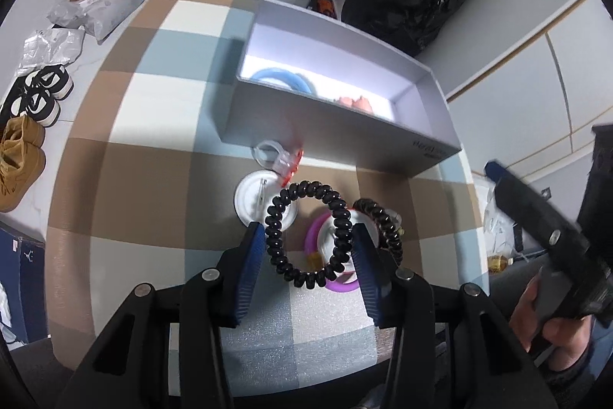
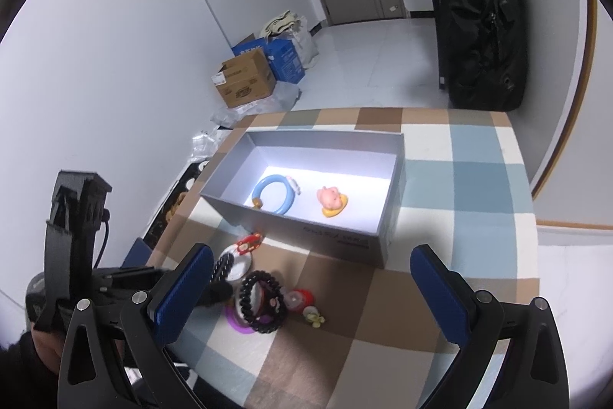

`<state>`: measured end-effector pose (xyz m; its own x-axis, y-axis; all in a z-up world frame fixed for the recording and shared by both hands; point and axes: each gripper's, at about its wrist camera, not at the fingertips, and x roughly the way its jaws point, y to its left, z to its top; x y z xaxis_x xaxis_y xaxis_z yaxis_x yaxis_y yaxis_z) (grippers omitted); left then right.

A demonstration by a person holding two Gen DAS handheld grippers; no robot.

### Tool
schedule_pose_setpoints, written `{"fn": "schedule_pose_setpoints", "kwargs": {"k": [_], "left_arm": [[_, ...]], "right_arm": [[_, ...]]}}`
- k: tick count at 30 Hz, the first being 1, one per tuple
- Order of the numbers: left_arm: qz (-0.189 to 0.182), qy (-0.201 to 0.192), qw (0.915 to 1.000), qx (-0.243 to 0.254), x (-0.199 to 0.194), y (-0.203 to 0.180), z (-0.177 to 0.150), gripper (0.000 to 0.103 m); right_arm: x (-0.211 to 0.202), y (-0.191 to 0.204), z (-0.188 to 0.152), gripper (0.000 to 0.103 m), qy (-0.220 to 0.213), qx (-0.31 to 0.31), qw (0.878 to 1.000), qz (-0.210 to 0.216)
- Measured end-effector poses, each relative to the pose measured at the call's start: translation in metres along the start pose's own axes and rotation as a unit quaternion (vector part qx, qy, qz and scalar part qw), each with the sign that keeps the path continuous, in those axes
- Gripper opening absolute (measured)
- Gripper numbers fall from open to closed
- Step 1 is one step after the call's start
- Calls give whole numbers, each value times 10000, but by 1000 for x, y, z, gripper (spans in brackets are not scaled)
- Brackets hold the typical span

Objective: Organize jewelry
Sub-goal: 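Grasp a black beaded bracelet with the left tool while the right tool grasps another black bracelet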

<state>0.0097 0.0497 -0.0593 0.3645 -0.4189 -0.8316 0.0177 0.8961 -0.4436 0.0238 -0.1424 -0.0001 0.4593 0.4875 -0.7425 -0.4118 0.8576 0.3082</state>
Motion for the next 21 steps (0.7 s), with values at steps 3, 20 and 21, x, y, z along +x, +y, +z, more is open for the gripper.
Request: {"fn": "schedule_pose_setpoints", "kwargs": {"k": [3, 20, 21], "left_arm": [[-72, -138, 9998, -91, -8, 1, 2, 40], [-318, -509, 9975, -364, -24, 10, 15, 40], [-322, -517, 9975, -351, -25, 9, 15, 40]], "right_arm": [[2, 4, -2, 101, 87, -59, 9999, 111], [40, 40, -24, 43, 871, -689, 9931, 382], [41, 41, -25, 36, 895, -700, 9929, 361]]}}
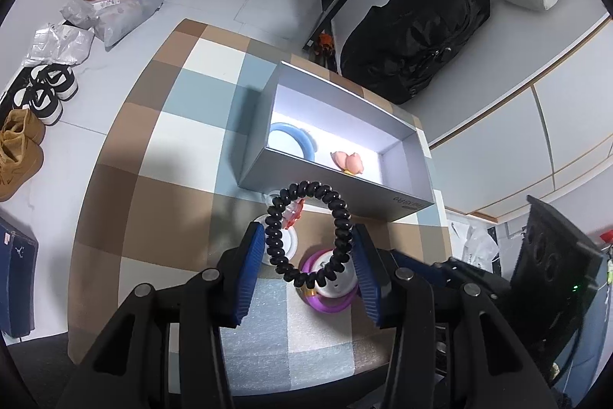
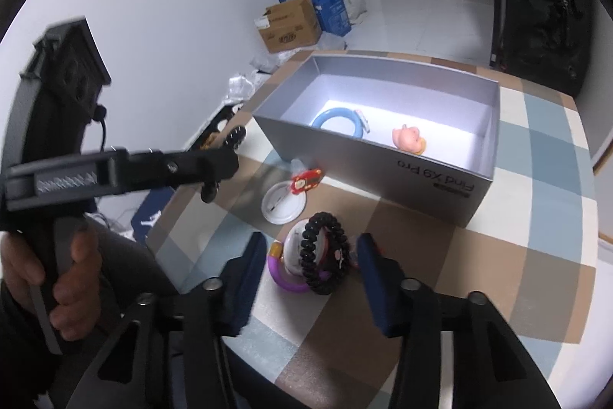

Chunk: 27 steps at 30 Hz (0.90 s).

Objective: Organize jewelry
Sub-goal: 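Grasp a black beaded bracelet with the left tool while the right tool grasps another black bracelet, then lower both black bracelets into the grey box and open both tools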

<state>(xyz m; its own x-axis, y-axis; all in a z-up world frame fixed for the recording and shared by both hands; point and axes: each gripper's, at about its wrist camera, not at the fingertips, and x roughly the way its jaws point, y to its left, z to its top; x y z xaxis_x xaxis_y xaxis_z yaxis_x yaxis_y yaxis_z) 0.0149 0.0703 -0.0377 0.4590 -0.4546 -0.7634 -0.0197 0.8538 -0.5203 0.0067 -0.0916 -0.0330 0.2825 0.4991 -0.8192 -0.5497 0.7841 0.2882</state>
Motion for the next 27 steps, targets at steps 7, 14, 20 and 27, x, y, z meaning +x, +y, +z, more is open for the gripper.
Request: {"fn": "schedule_pose_setpoints", "kwargs": {"k": [7, 14, 20, 27], "left_arm": [[-79, -6, 10000, 29, 0, -5, 3, 40], [-156, -72, 9999, -15, -2, -8, 8, 40], [-272, -169, 9995, -17, -4, -15, 15, 40], [-428, -294, 9986, -66, -3, -23, 25, 40]], "right_arm": [[5, 1, 1, 9, 111, -83, 9999, -89], [-8, -8, 5, 8, -28, 265, 9996, 84], [-25, -23, 15, 8, -323, 663, 9968, 302], [-41, -32, 23, 8, -622, 904, 9919, 644]]}}
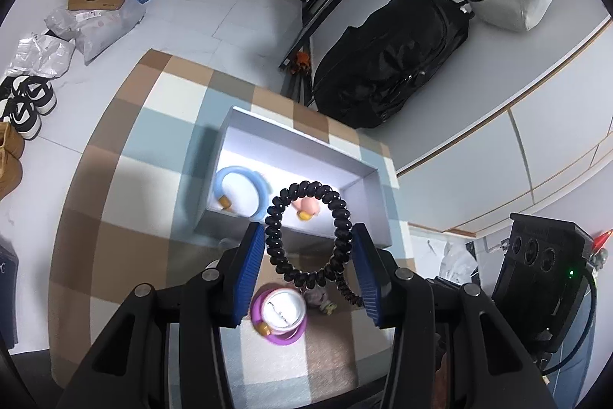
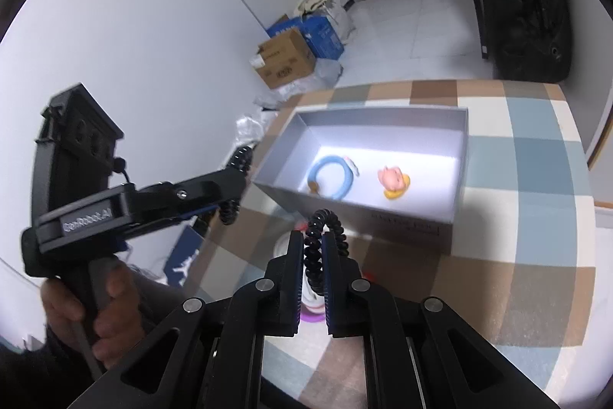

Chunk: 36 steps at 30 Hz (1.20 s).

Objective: Organize jewelry
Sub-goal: 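Lower both black bracelets into the grey box and open both tools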

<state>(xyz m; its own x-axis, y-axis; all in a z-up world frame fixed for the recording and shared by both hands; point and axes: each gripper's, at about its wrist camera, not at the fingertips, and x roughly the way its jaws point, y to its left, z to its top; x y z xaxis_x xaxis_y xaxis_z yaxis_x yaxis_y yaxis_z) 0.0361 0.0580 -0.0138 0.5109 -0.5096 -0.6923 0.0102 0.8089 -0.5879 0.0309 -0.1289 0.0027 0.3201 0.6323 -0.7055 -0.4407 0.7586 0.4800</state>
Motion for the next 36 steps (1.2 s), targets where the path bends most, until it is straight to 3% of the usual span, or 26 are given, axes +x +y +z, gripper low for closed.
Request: {"fn": "schedule_pose_setpoints", "kwargs": {"k": [6, 14, 36], "left_arm": [[0, -82, 9999, 64, 7, -10, 8, 40], [130, -57, 9999, -9, 23, -13, 20, 40], [382, 305, 9988, -101, 62, -9, 35, 40]], "right_arm": [[-18, -1, 14, 8, -401, 38, 9991, 129], [-29, -6, 32, 8, -803, 87, 9967, -57], [1, -41, 63, 8, -804, 494, 9952, -251]]}}
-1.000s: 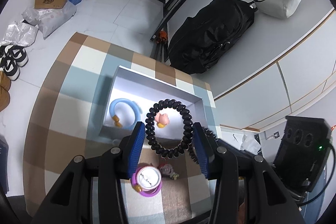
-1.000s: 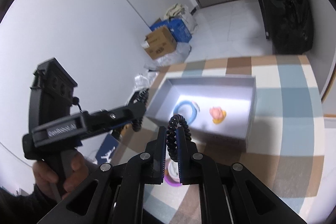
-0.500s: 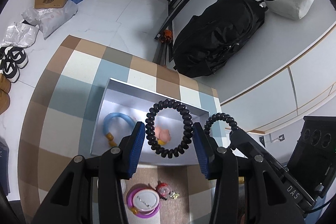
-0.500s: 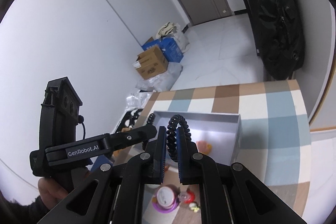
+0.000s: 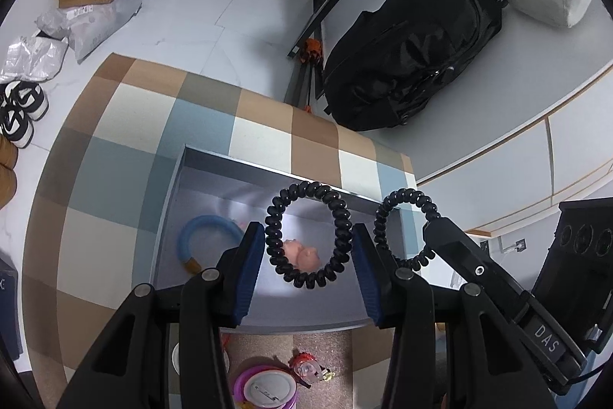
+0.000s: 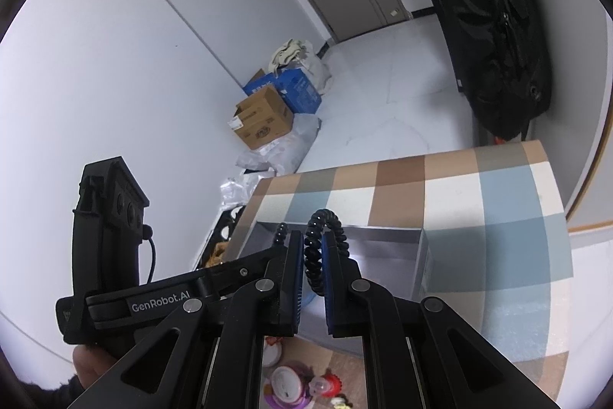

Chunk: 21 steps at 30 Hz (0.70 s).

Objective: Organize jewelry
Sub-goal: 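Lower both black bracelets into the grey box and open both tools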

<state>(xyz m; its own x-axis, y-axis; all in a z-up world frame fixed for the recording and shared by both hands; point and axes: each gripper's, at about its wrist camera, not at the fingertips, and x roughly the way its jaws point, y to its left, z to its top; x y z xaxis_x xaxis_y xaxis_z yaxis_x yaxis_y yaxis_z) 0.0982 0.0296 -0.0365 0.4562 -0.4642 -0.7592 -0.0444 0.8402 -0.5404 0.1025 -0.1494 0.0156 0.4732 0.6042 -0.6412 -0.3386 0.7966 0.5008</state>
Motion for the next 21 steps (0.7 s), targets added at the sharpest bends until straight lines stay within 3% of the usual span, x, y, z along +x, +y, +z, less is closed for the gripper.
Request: {"fn": "schedule_pose_setpoints", "kwargs": {"k": [16, 21], "left_arm": [[15, 87, 9997, -211, 12, 3, 4, 41], [-118, 30, 9995, -304, 9, 4, 5, 49]], "right_arm": [[16, -12, -2, 12, 261, 300, 9992, -27], [14, -9, -2, 13, 198, 287, 9994, 86]]}}
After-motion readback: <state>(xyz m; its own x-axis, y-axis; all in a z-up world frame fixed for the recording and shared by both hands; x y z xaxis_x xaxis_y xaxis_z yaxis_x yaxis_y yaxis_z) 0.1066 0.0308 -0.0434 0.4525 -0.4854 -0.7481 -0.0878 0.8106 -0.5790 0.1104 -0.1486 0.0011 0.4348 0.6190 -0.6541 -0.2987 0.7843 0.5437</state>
